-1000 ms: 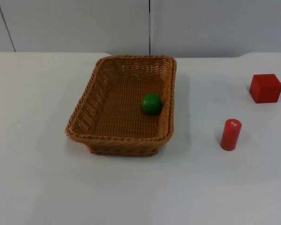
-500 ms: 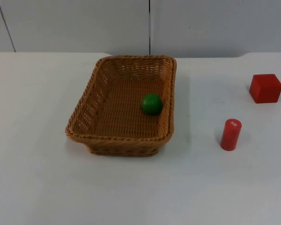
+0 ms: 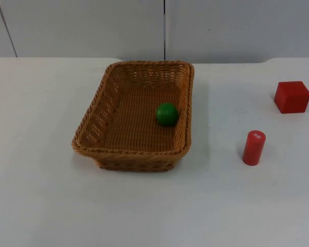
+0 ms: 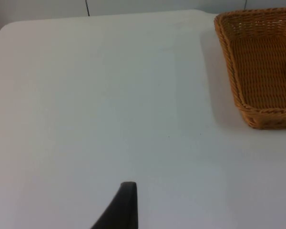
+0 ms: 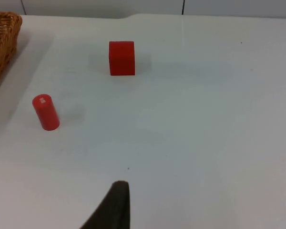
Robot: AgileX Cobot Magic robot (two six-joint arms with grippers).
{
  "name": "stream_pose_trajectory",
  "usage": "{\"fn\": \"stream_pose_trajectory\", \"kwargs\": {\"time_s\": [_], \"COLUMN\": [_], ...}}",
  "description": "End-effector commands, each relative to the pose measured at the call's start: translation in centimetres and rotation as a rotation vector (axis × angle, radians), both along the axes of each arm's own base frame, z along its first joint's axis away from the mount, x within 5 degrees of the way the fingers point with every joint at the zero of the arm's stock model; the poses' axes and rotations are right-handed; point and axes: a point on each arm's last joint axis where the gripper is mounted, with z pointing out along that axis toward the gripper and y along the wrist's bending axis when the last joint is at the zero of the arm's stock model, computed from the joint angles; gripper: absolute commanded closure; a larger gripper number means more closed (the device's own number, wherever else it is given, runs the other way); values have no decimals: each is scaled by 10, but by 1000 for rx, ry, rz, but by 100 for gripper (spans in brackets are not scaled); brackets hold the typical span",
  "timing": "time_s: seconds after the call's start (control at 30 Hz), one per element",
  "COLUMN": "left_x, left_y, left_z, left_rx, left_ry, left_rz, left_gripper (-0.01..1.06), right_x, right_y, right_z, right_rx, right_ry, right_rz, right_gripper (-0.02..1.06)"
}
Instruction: Pick up the basket with the left hand and place the object to the left of the red cylinder into the basket with the right hand.
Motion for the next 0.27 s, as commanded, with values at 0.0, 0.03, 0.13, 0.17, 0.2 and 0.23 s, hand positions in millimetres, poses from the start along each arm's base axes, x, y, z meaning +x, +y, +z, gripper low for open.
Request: {"fn": "stream_pose_trajectory", "kwargs": {"time_s": [0.0,0.03,0.13,0.17,0.2,0.23], "left_x": [0,0,0,0,0,0], "left_y": [0,0,0,0,0,0], "left_z": [-1,-1,-1,-1,-1,-1], "left_rx": [-4,-4,-4,-4,-4,-4], "left_ry": [0,0,0,0,0,0], "left_rz": [29,29,72,80,90,90], "left_gripper": [0,0,0,0,0,0], "right_x": [1,1,1,1,1,1], "right_y": [0,0,0,0,0,0], "right_z": [0,0,0,0,0,0], "right_rx": [-5,-5,0,0,0,0], "right_ry": [-7,-7,-8,-8,-8,-8], "right_rz": [-5,-5,-10,-10,-10,-10], "right_gripper": [-1,-1,-1,-1,-1,-1]}}
